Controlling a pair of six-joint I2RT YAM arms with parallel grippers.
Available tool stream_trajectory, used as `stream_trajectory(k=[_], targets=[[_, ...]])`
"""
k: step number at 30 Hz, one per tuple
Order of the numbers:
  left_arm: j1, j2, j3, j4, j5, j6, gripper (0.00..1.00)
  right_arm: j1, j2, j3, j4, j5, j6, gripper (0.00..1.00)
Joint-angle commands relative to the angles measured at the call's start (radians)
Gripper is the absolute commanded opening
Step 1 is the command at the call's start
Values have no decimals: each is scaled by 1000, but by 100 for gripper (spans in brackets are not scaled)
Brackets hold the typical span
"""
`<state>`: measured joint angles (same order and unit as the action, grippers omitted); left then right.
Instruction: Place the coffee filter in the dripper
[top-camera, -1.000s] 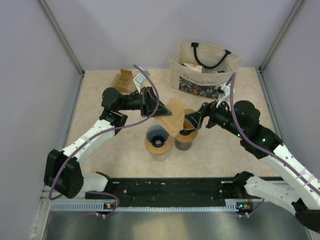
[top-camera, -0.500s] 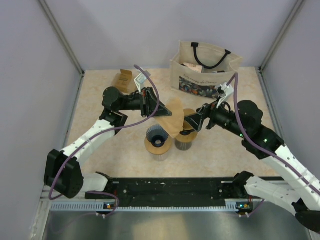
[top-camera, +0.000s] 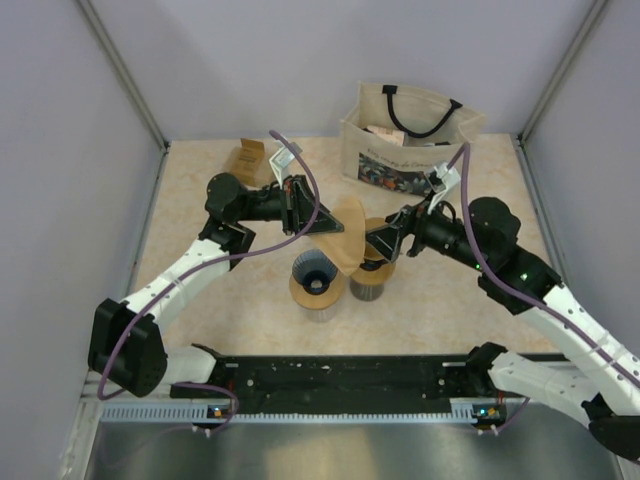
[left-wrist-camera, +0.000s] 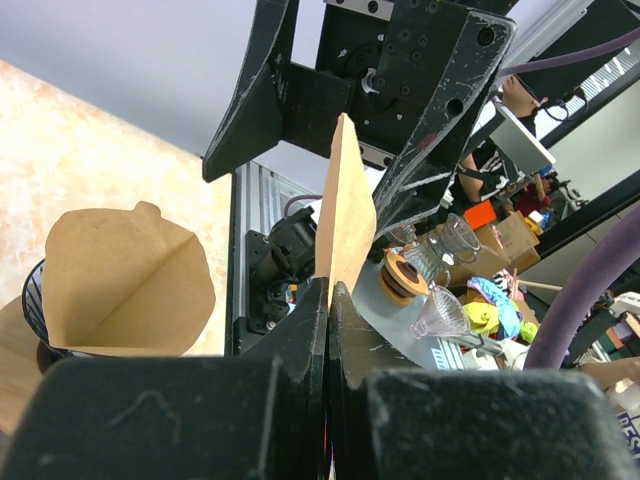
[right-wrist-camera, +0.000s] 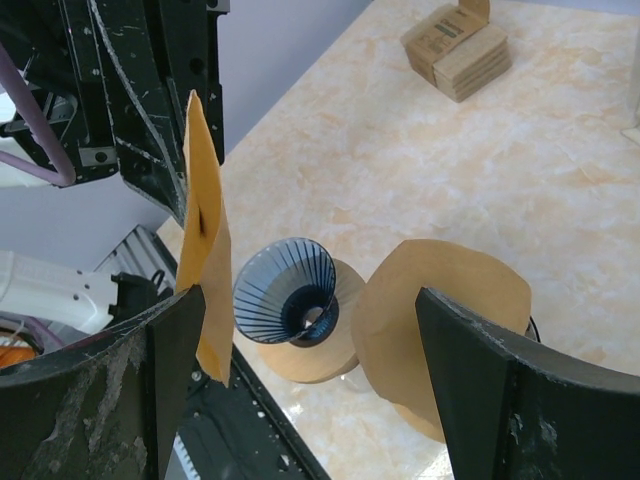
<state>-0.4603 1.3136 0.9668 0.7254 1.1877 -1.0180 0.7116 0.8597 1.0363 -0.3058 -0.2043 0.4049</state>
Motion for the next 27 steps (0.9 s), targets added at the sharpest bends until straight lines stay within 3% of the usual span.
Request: stream_trajectory(k=[1, 14, 27], targets=[[-5, -19, 33, 29, -5, 13, 0, 8, 18, 36, 85, -47, 14, 87], [-6, -25, 30, 32, -5, 18, 0, 8, 64, 22, 180, -150, 58, 84], [-11, -22, 24, 51, 24, 19, 0, 8, 117, 59, 172, -55, 81, 78]])
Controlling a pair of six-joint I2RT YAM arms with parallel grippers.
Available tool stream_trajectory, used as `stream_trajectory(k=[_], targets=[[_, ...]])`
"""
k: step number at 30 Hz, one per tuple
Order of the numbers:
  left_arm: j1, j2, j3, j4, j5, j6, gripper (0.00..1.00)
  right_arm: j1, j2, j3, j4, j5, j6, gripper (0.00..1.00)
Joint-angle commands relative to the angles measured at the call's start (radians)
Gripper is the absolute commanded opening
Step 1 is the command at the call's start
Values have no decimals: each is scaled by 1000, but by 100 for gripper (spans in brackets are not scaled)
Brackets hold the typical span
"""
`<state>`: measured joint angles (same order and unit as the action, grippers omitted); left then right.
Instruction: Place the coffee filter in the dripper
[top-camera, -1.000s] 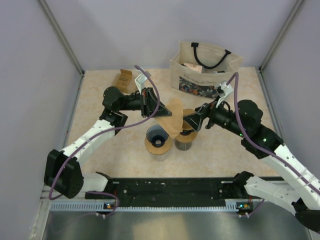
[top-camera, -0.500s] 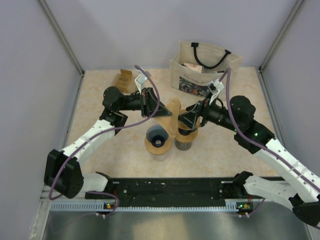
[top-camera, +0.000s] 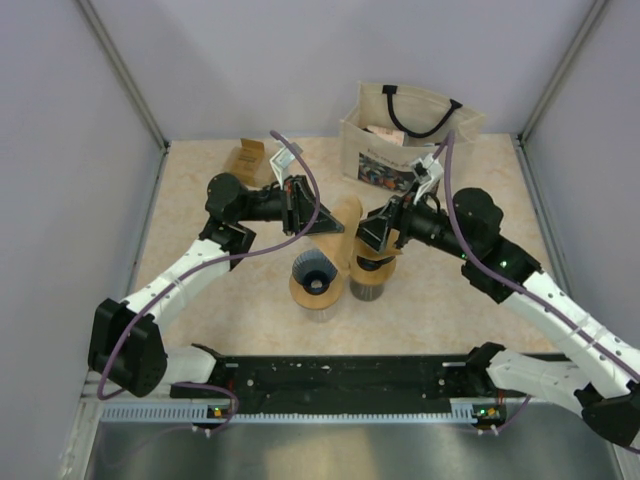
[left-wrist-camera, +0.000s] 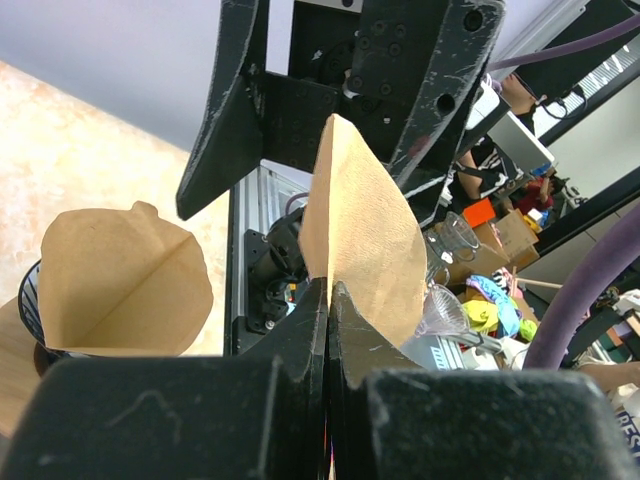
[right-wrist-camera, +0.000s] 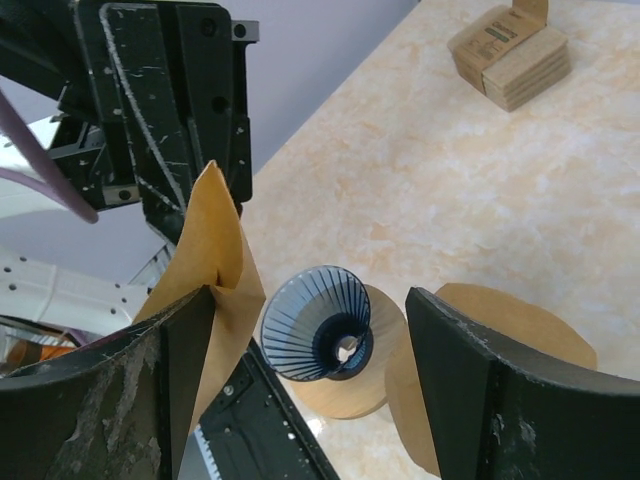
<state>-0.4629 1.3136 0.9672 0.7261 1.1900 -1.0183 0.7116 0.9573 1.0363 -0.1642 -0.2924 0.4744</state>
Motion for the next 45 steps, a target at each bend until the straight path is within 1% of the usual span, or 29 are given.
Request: stream_trajectory(k=[1, 6, 10, 13, 15, 19, 24, 26, 29, 32, 33, 37, 38, 40, 41, 43, 44, 45], targets=[[-8, -22, 24, 50, 23, 20, 0, 8, 24, 61, 29, 27, 13, 77], [-11, -20, 27, 27, 23, 47, 0, 8, 34, 79, 3, 30, 13, 74], [-13, -28, 45, -109, 14, 148, 0, 6, 37, 106, -8, 41, 10, 75], [-16, -34, 56, -206, -1, 228, 0, 6, 44, 125, -6, 4, 9, 76], [-19, -34, 59, -220, -3, 241, 0, 6, 55, 130, -6, -25, 15, 75], [-20, -43, 50, -169, 8, 204, 0, 6, 83, 119, -8, -57, 20, 73], [-19, -62, 8, 22, 28, 77, 0, 2, 83, 96, -20, -51, 18, 71], [-20, -57, 4, 74, 36, 38, 0, 0, 74, 88, -26, -51, 20, 70], [-19, -48, 1, 120, 40, 1, 0, -3, 48, 71, -26, -50, 23, 63], [-20, -37, 2, 151, 40, -20, 0, -3, 31, 56, -20, -76, 35, 53], [-19, -37, 2, 153, 37, -22, 0, -4, 28, 54, -18, -88, 36, 52], [-19, -37, -1, 165, 34, -29, 0, -4, 9, 39, -29, -102, 50, 51], [-20, -39, -1, 168, 33, -31, 0, -4, 5, 30, -28, -96, 52, 48], [-20, -42, -1, 171, 30, -29, 0, -4, -3, 21, -23, -93, 58, 39], [-20, -42, -2, 170, 26, -29, 0, -4, -3, 16, -15, -100, 62, 34], [-20, -37, -2, 171, 25, -29, 0, -4, -5, 4, 17, -129, 79, 27], [-20, -34, -2, 170, 23, -29, 0, -4, -2, 1, 40, -149, 85, 23], [-20, -34, -2, 171, 23, -31, 0, -4, 1, -1, 58, -168, 92, 22]])
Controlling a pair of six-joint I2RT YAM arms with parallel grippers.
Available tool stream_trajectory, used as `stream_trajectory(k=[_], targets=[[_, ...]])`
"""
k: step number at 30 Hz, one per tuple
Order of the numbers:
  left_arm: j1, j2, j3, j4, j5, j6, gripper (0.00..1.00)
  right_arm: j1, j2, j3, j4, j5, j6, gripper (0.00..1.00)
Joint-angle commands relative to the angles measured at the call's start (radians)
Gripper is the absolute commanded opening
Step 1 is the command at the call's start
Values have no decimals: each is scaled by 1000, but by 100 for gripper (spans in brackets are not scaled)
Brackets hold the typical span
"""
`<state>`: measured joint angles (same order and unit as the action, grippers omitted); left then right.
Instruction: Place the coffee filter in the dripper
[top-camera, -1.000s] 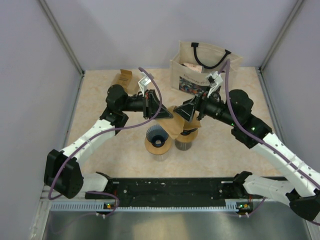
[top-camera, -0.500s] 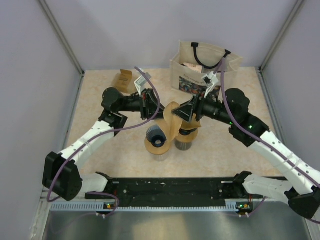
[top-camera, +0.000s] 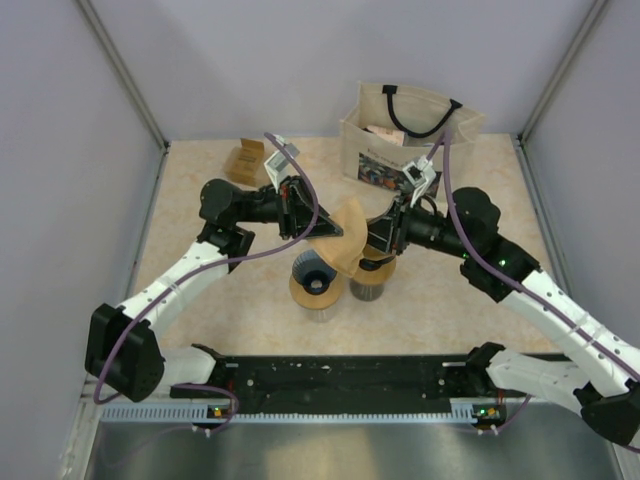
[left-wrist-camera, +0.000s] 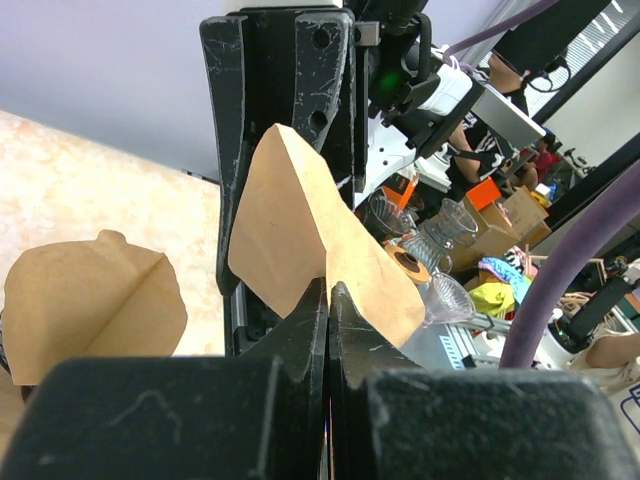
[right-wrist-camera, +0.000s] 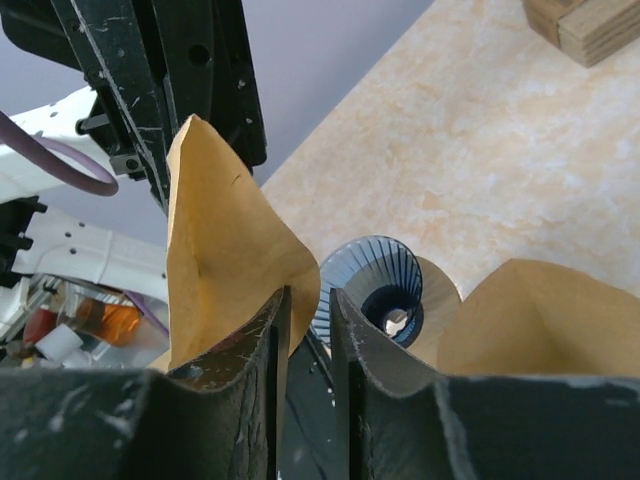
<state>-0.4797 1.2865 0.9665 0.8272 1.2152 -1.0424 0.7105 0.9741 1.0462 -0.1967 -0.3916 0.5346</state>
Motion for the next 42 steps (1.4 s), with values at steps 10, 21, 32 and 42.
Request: stream_trajectory(k=[10, 21, 32, 42], targets=[[-2, 2, -12, 115, 3, -28, 0, -3, -6, -28, 189, -127, 74, 27], [-2, 2, -37, 295, 21, -146, 0, -3, 38, -41, 244, -162, 88, 30], [-2, 57, -26, 454, 41, -275, 0, -3, 41, -60, 315, -231, 105, 36], [-3, 48, -26, 379, 38, -216, 0, -3, 3, -75, 299, -207, 150, 11]])
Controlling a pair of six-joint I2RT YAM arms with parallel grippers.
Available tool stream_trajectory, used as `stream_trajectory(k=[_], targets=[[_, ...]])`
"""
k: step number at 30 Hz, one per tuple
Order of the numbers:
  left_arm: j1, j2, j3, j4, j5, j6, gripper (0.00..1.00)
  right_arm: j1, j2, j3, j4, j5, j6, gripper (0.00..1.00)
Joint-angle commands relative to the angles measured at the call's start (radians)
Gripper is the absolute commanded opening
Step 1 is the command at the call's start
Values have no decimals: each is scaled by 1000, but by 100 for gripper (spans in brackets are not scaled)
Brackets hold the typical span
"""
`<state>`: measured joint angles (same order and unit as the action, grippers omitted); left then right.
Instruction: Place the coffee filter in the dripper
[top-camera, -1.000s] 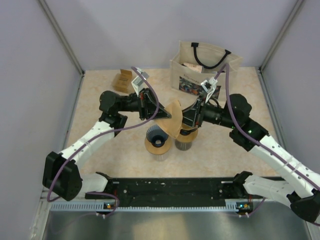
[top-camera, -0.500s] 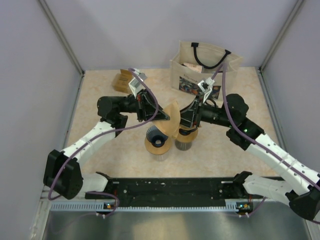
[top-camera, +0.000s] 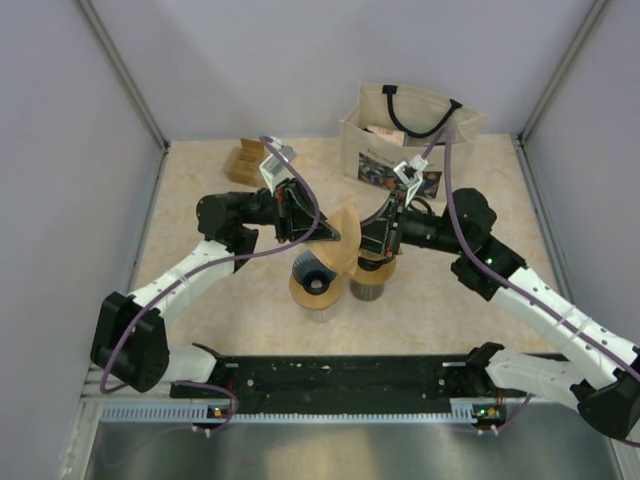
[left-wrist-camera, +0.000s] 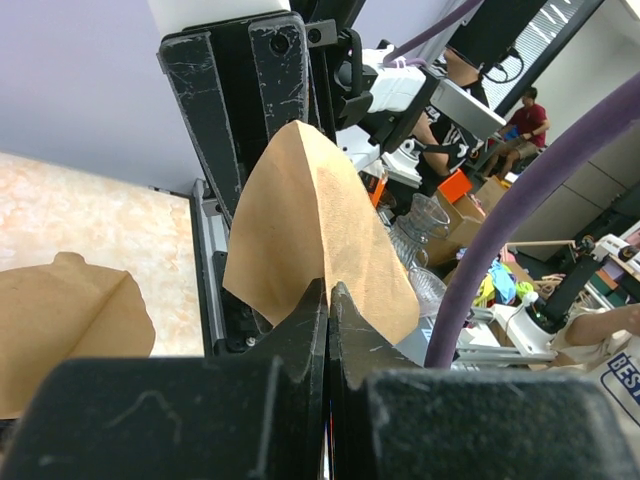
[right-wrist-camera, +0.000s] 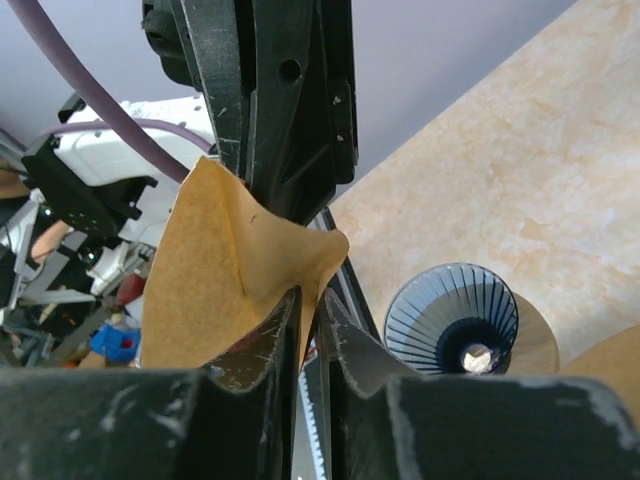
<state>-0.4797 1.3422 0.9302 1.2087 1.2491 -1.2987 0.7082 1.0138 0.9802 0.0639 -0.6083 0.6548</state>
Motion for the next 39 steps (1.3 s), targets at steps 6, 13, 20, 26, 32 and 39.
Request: stream_trajectory(k=[6, 13, 20, 26, 32, 39], targets=[[-2, -40, 2, -58, -4, 99, 0, -1, -102, -35, -16, 126, 9, 0], [-3, -64, 7, -172, -23, 171, 4, -1, -95, -9, -42, 137, -30, 0], [-3, -84, 24, -334, -54, 266, 48, -1, -67, 37, -88, 174, -81, 0], [-2, -179, 94, -890, -227, 644, 99, -1, -66, 130, -228, 326, -171, 0], [-5, -279, 211, -1389, -733, 823, 99, -1, -40, 219, -343, 497, -267, 0], [-8, -272, 285, -1477, -812, 765, 99, 88, 89, 346, -423, 815, -342, 0]])
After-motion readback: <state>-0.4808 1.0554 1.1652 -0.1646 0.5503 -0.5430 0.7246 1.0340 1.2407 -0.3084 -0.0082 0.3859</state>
